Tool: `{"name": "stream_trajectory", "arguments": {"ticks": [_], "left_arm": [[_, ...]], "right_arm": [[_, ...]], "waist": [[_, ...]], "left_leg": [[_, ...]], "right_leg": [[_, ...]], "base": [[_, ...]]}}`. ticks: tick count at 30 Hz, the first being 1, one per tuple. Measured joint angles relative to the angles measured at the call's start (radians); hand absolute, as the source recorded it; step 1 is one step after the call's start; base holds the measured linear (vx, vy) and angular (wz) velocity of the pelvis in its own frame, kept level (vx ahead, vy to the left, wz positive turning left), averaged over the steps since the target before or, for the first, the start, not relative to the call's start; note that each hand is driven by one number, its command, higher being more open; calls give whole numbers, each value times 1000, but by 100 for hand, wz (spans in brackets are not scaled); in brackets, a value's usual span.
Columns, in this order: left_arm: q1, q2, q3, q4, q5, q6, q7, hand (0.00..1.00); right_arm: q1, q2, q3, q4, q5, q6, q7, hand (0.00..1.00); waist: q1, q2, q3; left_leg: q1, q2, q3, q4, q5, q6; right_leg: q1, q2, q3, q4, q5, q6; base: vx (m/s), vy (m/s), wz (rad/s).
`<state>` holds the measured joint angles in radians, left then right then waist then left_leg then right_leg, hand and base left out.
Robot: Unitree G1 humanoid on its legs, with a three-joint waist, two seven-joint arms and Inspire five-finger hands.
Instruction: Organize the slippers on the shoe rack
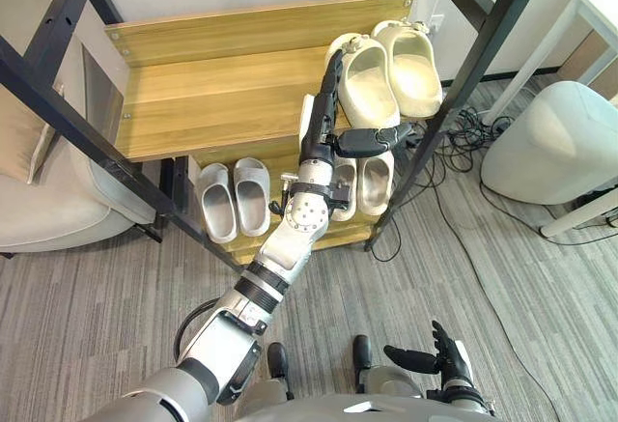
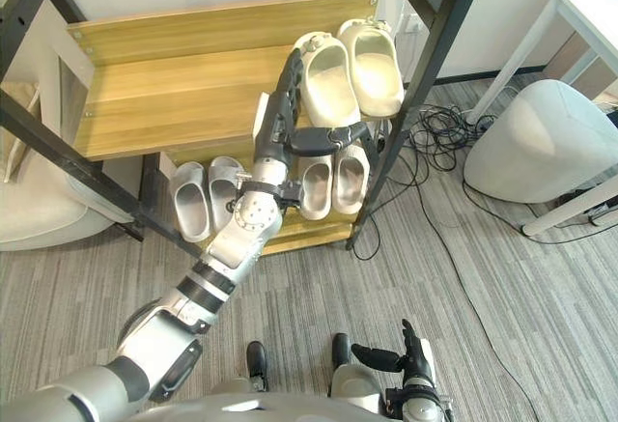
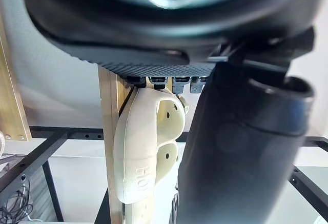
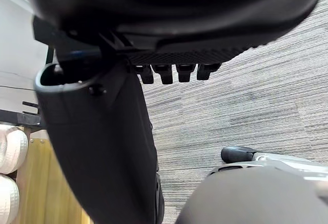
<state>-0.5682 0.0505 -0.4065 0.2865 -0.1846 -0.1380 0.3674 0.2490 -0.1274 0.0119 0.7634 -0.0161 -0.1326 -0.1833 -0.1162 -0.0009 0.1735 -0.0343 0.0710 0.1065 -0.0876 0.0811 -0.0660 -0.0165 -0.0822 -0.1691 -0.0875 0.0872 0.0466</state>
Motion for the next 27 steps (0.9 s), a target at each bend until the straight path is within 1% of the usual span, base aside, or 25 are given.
{"name": "stream_trajectory", "arguments": {"ticks": [3,8,11,13,15,19,23,26,27], "left_arm": [[36,33,1,-56,1,8,-26,100],[119,64,23,-150,-2,8,-42,100],[203,101,20,-225,-4,8,-62,100],[229,108,11,-251,-7,8,-80,100],[271,113,-10,-291,-31,8,-102,100],[341,124,-46,-349,-82,7,-137,100],[419,149,-91,-423,-171,1,-179,100],[477,183,-157,-438,-264,-5,-237,100],[505,195,-186,-438,-291,-3,-269,100]], "right_arm": [[-1,-2,2,0,0,0,7,100],[-1,-9,11,6,-1,0,14,100],[-2,-24,32,17,-1,0,25,100],[-1,-28,40,19,-2,0,29,100],[1,-34,53,20,-4,0,33,100],[0,-44,58,31,-4,0,37,100],[0,-52,65,39,-4,0,42,100],[1,-60,87,48,-4,0,43,100],[1,-61,88,55,-4,0,45,100]], "waist": [[0,3,1],[2,5,0],[15,7,-1],[24,9,-2],[38,13,-4],[55,26,-14],[66,31,-23],[71,30,-31],[73,29,-35]], "left_leg": [[-1,0,-11,0,6,6],[5,-1,-33,1,6,6],[14,-6,-60,1,6,6],[15,-8,-74,1,6,6],[16,-11,-96,1,8,9],[20,-25,-132,1,10,12],[22,-29,-160,1,11,13],[31,-33,-188,1,11,13],[34,-35,-198,1,11,13]], "right_leg": [[4,0,-12,3,0,7],[25,-2,-36,3,-8,14],[49,-6,-64,3,-18,18],[58,-8,-79,3,-23,20],[71,-12,-102,3,-28,22],[95,-20,-140,3,-38,27],[109,-23,-170,3,-47,28],[133,-24,-196,3,-58,32],[140,-24,-207,3,-62,33]], "base": [[6,2,10],[28,6,14],[26,8,26],[17,6,24],[9,6,29],[13,15,31],[11,3,24],[27,-11,27],[20,-14,20]]}}
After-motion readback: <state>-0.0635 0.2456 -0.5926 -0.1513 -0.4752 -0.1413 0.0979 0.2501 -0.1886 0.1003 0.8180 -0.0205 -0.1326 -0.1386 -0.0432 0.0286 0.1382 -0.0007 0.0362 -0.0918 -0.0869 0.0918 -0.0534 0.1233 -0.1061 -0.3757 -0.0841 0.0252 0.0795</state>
